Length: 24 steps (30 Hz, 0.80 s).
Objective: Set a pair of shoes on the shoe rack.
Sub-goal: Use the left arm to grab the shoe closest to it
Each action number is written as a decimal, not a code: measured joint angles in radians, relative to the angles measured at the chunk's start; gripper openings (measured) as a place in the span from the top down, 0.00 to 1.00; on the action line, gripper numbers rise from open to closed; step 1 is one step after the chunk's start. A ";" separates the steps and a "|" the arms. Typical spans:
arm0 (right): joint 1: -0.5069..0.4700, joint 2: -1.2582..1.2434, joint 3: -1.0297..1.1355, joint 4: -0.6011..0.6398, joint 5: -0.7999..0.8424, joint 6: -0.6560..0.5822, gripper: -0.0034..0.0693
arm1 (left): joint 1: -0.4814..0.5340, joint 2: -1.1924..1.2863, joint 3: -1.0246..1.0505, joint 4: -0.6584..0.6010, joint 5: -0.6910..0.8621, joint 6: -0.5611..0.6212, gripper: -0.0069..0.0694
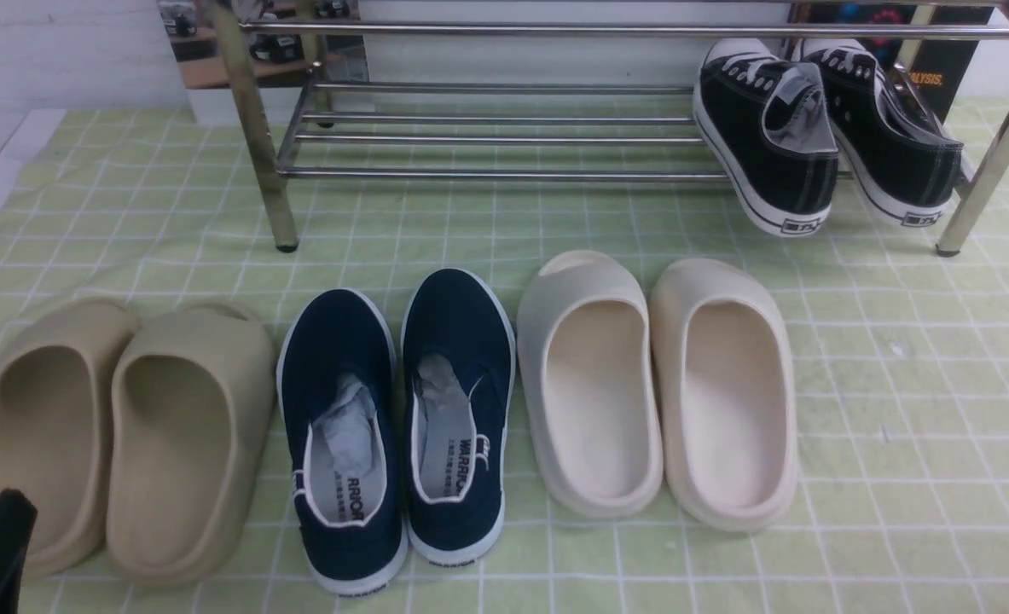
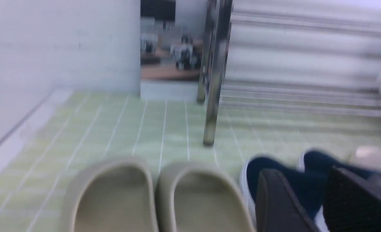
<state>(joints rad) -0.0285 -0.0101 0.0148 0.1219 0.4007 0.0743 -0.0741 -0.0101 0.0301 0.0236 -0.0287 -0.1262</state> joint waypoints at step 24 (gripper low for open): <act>0.000 0.000 0.000 0.000 0.000 -0.001 0.66 | 0.000 0.205 -0.458 -0.013 0.378 -0.466 0.60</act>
<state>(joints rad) -0.0285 -0.0101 0.0148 0.1219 0.4007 0.0736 -0.0741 0.1951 -0.4278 0.0106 0.3495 -0.5918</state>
